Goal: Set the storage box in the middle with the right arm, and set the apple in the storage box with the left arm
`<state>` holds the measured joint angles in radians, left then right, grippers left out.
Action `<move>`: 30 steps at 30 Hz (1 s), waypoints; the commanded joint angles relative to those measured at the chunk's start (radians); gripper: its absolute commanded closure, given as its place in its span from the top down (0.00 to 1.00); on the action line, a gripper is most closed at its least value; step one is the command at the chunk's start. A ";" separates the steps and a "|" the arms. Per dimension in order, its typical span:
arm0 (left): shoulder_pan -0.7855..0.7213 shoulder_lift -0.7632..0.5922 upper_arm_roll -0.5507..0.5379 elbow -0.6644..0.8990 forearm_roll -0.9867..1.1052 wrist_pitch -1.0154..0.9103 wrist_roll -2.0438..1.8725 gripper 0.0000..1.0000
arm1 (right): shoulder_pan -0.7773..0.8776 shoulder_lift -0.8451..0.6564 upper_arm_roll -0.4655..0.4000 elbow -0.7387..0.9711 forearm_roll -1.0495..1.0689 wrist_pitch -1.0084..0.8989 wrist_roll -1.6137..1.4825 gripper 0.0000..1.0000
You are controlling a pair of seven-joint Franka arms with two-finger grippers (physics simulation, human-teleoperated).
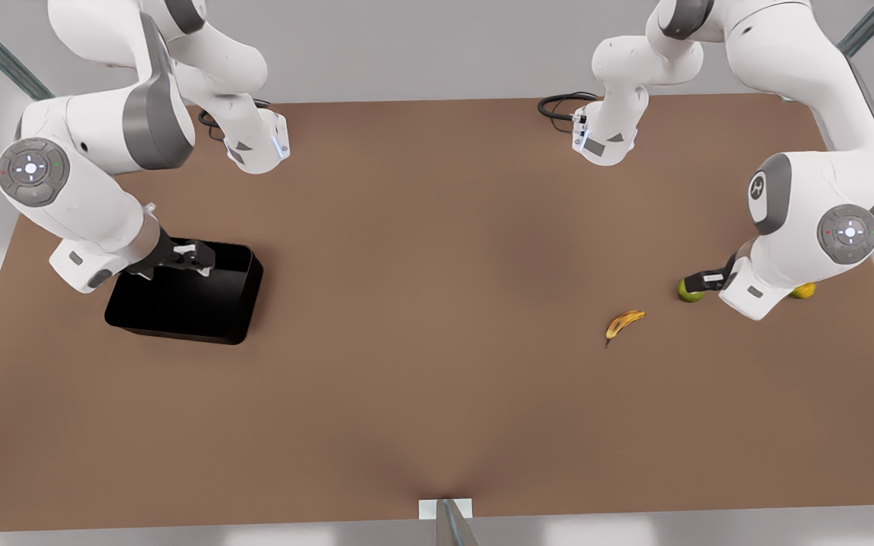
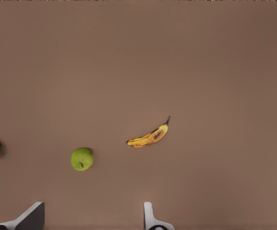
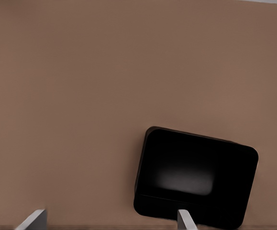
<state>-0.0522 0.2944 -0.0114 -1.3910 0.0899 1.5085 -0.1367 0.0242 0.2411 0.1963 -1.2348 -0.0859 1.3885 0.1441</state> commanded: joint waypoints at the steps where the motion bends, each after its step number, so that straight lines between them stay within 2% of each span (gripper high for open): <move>1: -0.011 0.003 -0.002 0.009 0.039 -0.001 0.000 1.00 | 0.000 0.000 0.000 0.000 0.000 0.000 0.000 1.00; 3: -0.005 -0.011 -0.002 -0.008 0.034 -0.023 0.003 1.00 | 0.048 -0.002 0.003 -0.030 -0.002 0.015 0.041 1.00; 4: 0.003 -0.061 -0.004 -0.100 0.028 -0.027 0.002 1.00 | 0.092 -0.011 0.006 -0.145 -0.002 0.133 0.123 1.00; 6: 0.063 -0.210 -0.009 -0.370 0.025 0.139 0.012 1.00 | 0.140 -0.029 0.018 -0.297 0.000 0.325 0.218 1.00; 9: 0.198 -0.155 -0.007 -0.368 0.019 0.127 0.163 1.00 | 0.155 -0.054 0.025 -0.448 0.000 0.472 0.224 1.00; 10: 0.225 -0.152 -0.004 -0.402 0.016 0.183 0.169 1.00 | 0.155 -0.054 0.025 -0.475 -0.002 0.494 0.227 1.00; 11: 0.270 -0.184 -0.004 -0.549 0.018 0.366 0.169 1.00 | 0.149 -0.058 0.023 -0.547 -0.003 0.561 0.227 1.00; 12: 0.279 -0.193 -0.002 -0.592 0.024 0.397 0.169 1.00 | 0.142 -0.095 0.023 -0.627 -0.005 0.633 0.226 1.00; 13: 0.301 -0.207 -0.002 -0.634 0.034 0.452 0.169 1.00 | 0.123 -0.149 0.023 -0.774 -0.031 0.772 0.213 1.00; 14: 0.319 -0.198 -0.002 -0.694 0.073 0.610 0.169 1.00 | 0.108 -0.177 0.018 -0.851 -0.032 0.814 0.201 1.00; 18: 0.396 -0.136 -0.004 -0.691 0.085 0.665 0.278 1.00 | 0.003 -0.198 0.006 -0.960 -0.049 0.868 0.048 1.00; 20: 0.390 -0.086 -0.009 -0.688 0.076 0.664 0.279 1.00 | -0.003 -0.207 0.005 -1.066 -0.049 0.994 0.048 1.00; 23: 0.379 -0.034 -0.042 -0.689 0.021 0.691 0.276 1.00 | -0.006 -0.120 -0.041 -1.098 -0.051 1.057 0.046 1.00; 27: 0.371 -0.096 -0.058 -0.775 0.031 0.754 0.404 1.00 | -0.003 -0.117 -0.047 -1.101 -0.051 1.058 0.046 1.00; 30: 0.357 -0.084 -0.059 -0.780 0.033 0.757 0.408 1.00 | -0.004 -0.077 -0.047 -1.101 -0.051 1.057 0.046 1.00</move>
<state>0.3048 0.2213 -0.0706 -2.1658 0.1240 2.2622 0.2779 0.0214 0.1722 0.1453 -2.3363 -0.1366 2.4452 0.1903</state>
